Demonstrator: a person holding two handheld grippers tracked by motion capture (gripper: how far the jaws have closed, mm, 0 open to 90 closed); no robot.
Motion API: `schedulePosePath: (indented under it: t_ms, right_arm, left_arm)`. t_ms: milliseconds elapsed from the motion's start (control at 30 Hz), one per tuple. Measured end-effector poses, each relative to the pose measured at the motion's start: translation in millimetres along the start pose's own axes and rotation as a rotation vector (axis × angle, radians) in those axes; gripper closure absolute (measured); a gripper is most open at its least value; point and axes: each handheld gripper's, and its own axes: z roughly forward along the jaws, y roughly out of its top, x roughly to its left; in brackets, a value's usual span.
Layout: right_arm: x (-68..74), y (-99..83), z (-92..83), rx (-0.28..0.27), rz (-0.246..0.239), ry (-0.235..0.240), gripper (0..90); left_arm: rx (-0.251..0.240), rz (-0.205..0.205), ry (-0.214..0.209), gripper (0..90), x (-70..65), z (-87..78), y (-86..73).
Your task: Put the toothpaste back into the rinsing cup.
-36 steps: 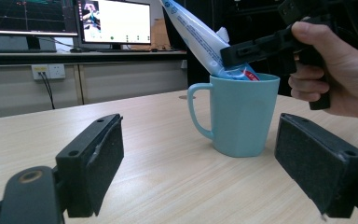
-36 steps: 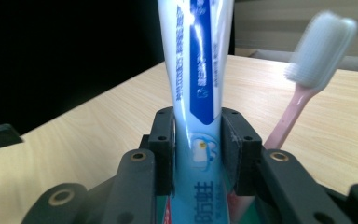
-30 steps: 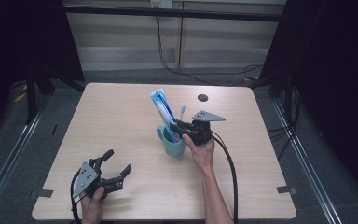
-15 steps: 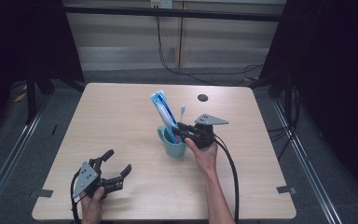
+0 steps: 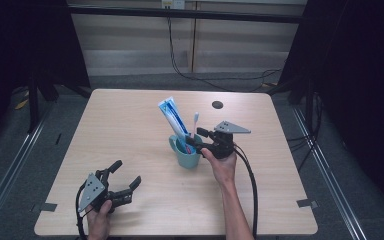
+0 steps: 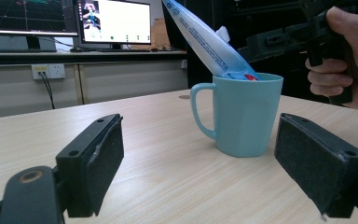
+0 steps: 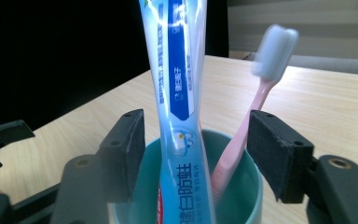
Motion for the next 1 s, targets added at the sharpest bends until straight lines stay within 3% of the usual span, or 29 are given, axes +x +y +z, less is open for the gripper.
schedulePosePath:
  t_ms: [133, 267, 833, 1000]
  right_arm:
    - [1.8, 1.9, -5.7, -0.014, 0.011, -0.016, 24.9]
    - [2.3, 2.7, -10.7, -0.005, 0.000, -0.046, 20.5]
    - [-7.9, -2.5, -35.6, -0.018, 0.017, -0.095, 17.0]
    - [-4.7, -2.3, -47.0, -0.035, -0.006, -0.109, 16.8]
  left_arm:
    - [-0.001, -0.002, 0.001, 15.7, -0.1, 0.2, 0.0]
    - [-0.001, -0.001, 0.001, 15.8, -0.1, 0.2, 0.0]
    - [0.002, -0.001, 0.005, 15.8, -0.2, 0.1, 0.1]
    - [0.004, 0.000, 0.005, 15.8, -0.2, 0.1, 0.1]
